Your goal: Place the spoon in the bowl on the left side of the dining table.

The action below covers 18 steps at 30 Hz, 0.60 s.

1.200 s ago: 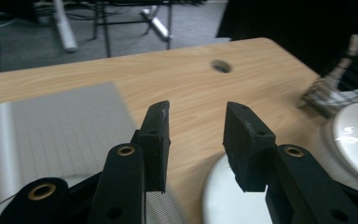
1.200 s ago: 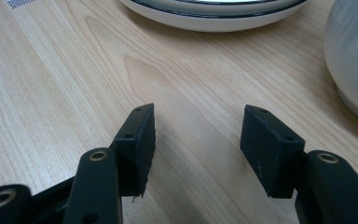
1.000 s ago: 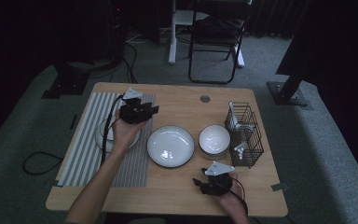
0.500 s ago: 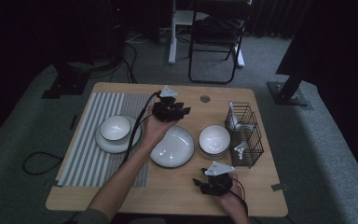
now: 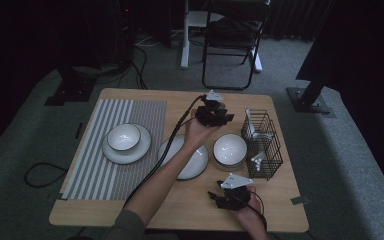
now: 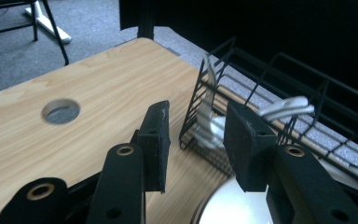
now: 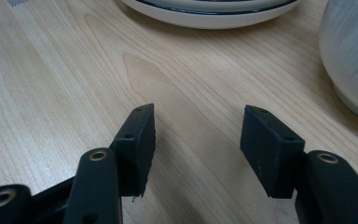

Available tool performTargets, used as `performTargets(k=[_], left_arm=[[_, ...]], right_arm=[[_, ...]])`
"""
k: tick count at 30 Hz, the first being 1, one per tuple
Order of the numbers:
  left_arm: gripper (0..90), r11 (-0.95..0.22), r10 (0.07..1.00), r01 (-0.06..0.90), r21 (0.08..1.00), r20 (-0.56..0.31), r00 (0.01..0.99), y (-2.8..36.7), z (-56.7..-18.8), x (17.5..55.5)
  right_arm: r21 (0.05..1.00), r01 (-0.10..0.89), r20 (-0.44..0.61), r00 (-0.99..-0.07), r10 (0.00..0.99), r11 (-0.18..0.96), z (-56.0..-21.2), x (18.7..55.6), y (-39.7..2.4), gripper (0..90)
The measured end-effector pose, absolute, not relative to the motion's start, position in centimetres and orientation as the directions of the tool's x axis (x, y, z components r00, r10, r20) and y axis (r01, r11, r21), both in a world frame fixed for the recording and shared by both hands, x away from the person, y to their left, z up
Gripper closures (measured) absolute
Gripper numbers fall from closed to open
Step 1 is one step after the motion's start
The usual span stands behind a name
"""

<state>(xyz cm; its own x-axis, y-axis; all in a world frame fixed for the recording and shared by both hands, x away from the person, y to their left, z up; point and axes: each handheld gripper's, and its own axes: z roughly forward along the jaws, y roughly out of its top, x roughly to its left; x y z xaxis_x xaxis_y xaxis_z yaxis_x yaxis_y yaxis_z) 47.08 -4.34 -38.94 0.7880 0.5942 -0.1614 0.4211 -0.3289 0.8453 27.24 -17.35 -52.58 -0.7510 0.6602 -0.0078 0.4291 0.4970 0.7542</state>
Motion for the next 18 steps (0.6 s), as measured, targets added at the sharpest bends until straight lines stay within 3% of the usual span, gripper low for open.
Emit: performTargets(k=[5,18], left_arm=[[62.4,-0.305,0.600,0.453,0.838,-0.200,0.774,-6.3,-39.2,48.3],[63.1,-0.338,0.598,0.454,0.825,-0.185,0.780,-10.1,-39.3,50.0]], right_arm=[[0.755,0.428,-0.009,-0.751,0.660,0.497,-52.6,27.3,-17.3,44.6],[0.756,0.426,-0.009,-0.753,0.658,0.497,-52.6,27.2,-17.4,44.6]])
